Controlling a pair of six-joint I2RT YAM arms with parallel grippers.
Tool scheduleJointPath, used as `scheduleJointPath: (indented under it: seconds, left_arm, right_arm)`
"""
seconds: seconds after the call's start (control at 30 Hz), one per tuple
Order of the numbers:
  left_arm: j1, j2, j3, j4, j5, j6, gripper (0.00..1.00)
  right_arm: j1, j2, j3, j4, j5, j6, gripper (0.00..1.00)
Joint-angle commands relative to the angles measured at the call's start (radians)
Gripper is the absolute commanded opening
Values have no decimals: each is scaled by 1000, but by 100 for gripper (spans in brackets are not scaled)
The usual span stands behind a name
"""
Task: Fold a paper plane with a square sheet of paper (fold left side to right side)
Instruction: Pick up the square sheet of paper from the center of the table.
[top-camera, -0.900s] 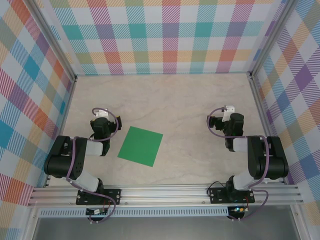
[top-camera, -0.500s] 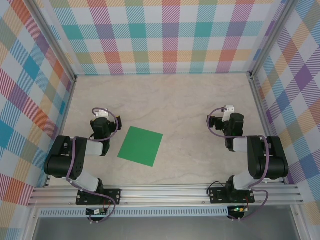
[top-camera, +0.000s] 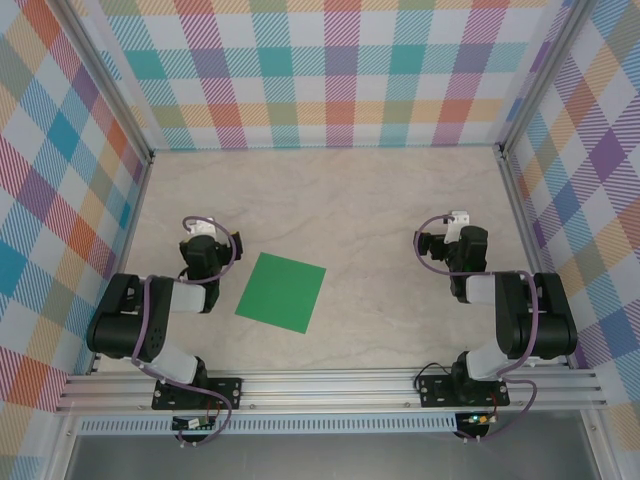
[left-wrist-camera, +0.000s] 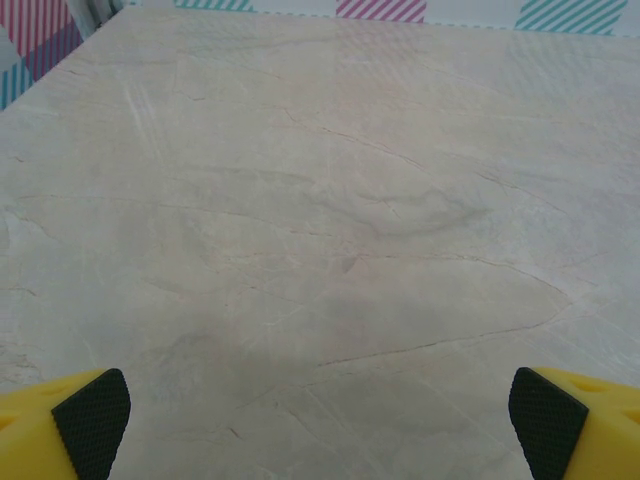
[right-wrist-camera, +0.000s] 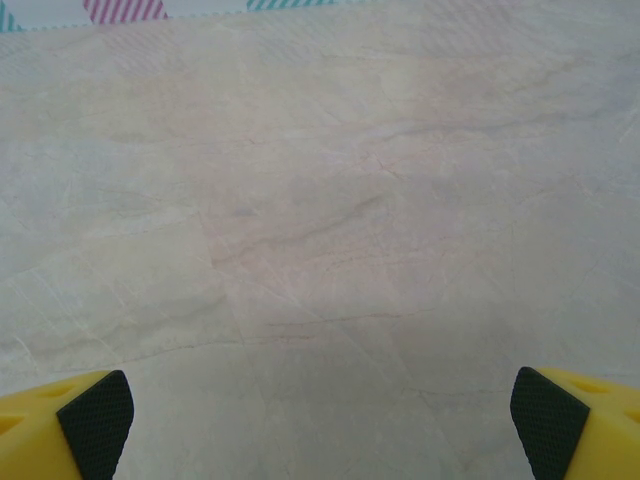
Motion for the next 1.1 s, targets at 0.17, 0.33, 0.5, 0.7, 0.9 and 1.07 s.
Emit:
scheduleJointPath:
  seconds: [0.17,0.33,0.5,0.7,0.9,1.07]
  left_arm:
    - [-10,-448,244,-875,75,-241,100]
    - [-14,-598,264,-1108,229,-366,100]
    - [-18,-636,312,-1301,448,-452,100]
    - [-107,-499,256,-1367,695,-555,95]
    - [-186,-400,212,-1290,732,-568,77]
    - [-191,-334,216,-1258,717,-557,75]
  right_arm:
    - [7,-268,178,-466,-7,113,100]
    - [49,-388,219,-726,-4,205,100]
    - [167,-505,223,-921,17,337,100]
    - [495,-420,294,-1074,115,508,100]
    - [798,-66,540,-1163,318,563,100]
    - [894,188,731,-1150,373,578,100]
